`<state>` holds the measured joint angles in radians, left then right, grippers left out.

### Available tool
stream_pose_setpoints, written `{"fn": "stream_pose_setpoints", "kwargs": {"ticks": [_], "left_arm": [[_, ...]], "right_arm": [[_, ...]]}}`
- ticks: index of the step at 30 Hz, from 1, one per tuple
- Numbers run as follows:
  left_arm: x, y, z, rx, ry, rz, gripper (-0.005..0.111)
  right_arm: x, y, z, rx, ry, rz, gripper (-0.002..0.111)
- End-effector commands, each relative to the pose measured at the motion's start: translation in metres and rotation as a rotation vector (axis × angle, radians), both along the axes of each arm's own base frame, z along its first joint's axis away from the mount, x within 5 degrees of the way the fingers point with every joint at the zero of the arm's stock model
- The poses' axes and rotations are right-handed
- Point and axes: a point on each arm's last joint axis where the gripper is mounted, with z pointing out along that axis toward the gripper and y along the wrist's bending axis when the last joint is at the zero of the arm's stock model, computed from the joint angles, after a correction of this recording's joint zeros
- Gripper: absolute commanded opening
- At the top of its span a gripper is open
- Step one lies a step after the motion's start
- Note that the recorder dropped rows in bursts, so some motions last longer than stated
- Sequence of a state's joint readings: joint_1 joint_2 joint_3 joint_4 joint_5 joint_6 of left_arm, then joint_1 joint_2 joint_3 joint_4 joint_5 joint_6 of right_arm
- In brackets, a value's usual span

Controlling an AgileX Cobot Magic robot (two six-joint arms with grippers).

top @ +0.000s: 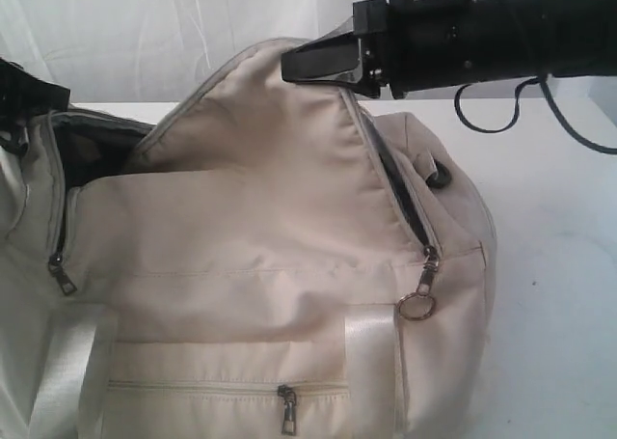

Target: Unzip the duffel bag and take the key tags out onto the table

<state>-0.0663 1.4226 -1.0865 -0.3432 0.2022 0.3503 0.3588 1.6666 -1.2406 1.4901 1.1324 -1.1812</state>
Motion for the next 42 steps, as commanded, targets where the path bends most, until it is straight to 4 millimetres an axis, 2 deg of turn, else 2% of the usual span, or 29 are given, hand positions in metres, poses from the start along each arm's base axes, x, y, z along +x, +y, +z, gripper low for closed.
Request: {"fn": "stream_pose_setpoints", "kwargs": {"ticks": [1, 4, 7, 13, 18, 21, 25, 27, 29, 35, 39, 42], "left_arm": [[0.000, 0.003, 0.012, -0.041, -0.069, 0.048, 0.000], [-0.002, 0.004, 0.018, -0.042, -0.099, 0.053, 0.000], [-0.008, 0.005, 0.029, -0.044, -0.143, 0.058, 0.000], [-0.023, 0.006, 0.048, -0.064, -0.200, 0.064, 0.000], [-0.037, 0.006, 0.064, -0.069, -0.248, 0.058, 0.000], [-0.044, 0.006, 0.069, -0.066, -0.253, 0.048, 0.011], [-0.052, 0.005, 0.071, -0.063, -0.233, 0.027, 0.038], [-0.055, 0.004, 0.073, -0.065, -0.225, 0.020, 0.050], [-0.060, 0.004, 0.075, -0.066, -0.221, 0.011, 0.055], [-0.084, 0.004, 0.092, -0.073, -0.262, -0.008, 0.053], [-0.112, 0.004, 0.108, -0.089, -0.304, -0.024, 0.053], [-0.136, 0.003, 0.118, -0.101, -0.322, -0.044, 0.053]], "right_arm": [[-0.026, -0.009, 0.019, -0.141, -0.137, 0.145, 0.000], [-0.040, -0.020, 0.024, -0.292, -0.219, 0.172, 0.000], [-0.052, -0.028, 0.036, -0.354, -0.240, 0.152, 0.000], [-0.086, -0.030, 0.070, -0.286, -0.283, 0.137, 0.000], [-0.119, -0.021, 0.084, -0.274, -0.293, 0.193, 0.000], [-0.138, -0.014, 0.091, -0.253, -0.302, 0.245, 0.000], [-0.163, -0.005, 0.097, -0.241, -0.246, 0.302, 0.000], [-0.174, -0.002, 0.099, -0.252, -0.228, 0.328, 0.000], [-0.188, 0.000, 0.099, -0.283, -0.213, 0.355, 0.000], [-0.228, 0.002, 0.094, -0.341, -0.166, 0.455, 0.000], [-0.253, 0.001, 0.075, -0.388, -0.082, 0.541, 0.000], [-0.268, 0.000, 0.054, -0.445, -0.026, 0.610, 0.000]]}}
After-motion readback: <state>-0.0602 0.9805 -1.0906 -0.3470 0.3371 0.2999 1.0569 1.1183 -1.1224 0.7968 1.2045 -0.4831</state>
